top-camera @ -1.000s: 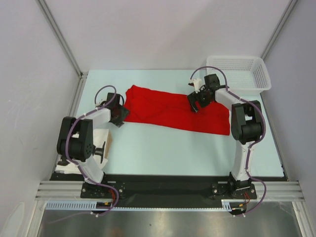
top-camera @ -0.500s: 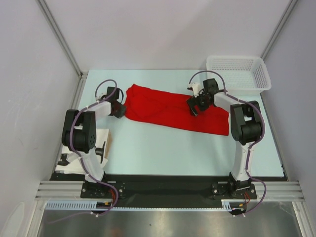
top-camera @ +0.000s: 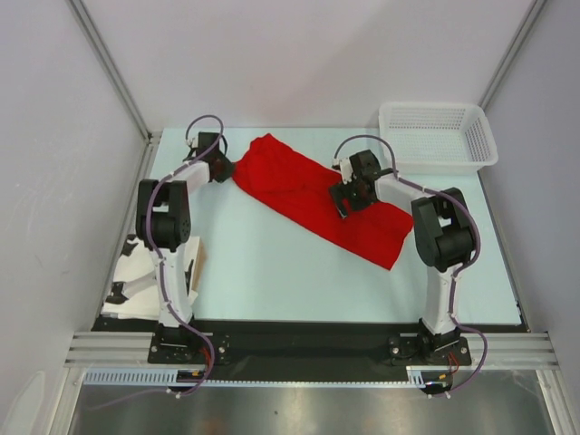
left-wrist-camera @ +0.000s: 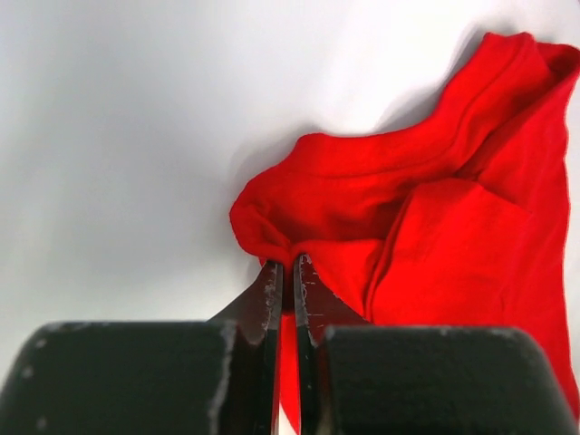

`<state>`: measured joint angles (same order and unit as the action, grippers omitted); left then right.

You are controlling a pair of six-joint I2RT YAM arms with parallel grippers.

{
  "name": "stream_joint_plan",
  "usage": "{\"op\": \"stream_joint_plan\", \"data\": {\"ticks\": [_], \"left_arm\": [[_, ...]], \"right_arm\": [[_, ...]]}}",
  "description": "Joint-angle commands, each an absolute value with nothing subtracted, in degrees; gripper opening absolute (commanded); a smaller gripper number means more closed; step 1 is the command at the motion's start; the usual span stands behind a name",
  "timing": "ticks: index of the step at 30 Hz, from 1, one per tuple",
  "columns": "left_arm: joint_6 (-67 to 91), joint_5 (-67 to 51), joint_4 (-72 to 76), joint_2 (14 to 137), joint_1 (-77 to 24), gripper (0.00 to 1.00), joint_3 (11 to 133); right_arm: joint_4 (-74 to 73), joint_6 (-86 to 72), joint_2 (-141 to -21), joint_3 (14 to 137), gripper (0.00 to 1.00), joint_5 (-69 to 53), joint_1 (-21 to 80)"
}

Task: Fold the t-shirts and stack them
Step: Fold the tshirt

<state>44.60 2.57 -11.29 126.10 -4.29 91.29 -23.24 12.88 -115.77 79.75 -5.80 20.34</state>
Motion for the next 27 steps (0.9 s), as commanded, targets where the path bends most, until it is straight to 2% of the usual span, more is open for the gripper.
{"op": "stream_joint_plan", "data": {"ticks": [1,5,9,14,15,16,17,18,19,24,27], "left_arm": [[37.8,0.36,-6.68,130.5,-2.9,0.0,100.6],[35.16,-6.57,-7.91,139.82,-1.76,0.0,112.74],[38.05,-12.3,-6.42,147.73,-0.44,0.0,121.54],[40.17,-17.92,-5.71,152.32,-0.26,0.01,128.14],[40.25,-18.19,-5.54,151.88,-0.26,0.03,127.8],[40.17,-18.28,-5.45,150.05,-0.26,0.11,126.14],[39.82,-18.28,-5.54,149.07,-0.26,0.12,124.99],[39.29,-18.02,-5.8,147.67,-0.26,0.27,123.07],[38.59,-17.41,-7.98,146.53,-0.26,0.37,122.44],[32.44,-14.17,-15.81,135.98,-0.26,0.56,119.19],[28.85,-10.13,-22.21,128.01,-0.26,0.59,116.73]], "right_arm": [[-32.17,3.09,-119.27,78.06,0.91,-5.72,25.39],[-32.86,-9.02,-118.82,80.23,0.93,-5.8,31.45],[-32.44,-32.62,-119.88,81.21,0.95,-9.4,36.89],[-31.03,-41.03,-120.5,84.11,0.97,-10.01,42.09],[-30.5,-42.18,-120.24,83.76,0.97,-10.8,42.36],[-29.45,-43.32,-119.97,83.67,0.97,-11.51,42.71],[-29.27,-42.98,-119.27,83.58,0.97,-11.95,42.8],[-29.62,-41.93,-118.83,84.45,0.97,-11.69,42.98],[-31.01,-39.14,-118.48,85.07,0.97,-10.73,43.24],[-39.98,-25.6,-116.55,92.54,1.0,-3.26,41.75],[-45.17,-19.08,-113.22,95.8,1.0,2.02,39.56]]}}
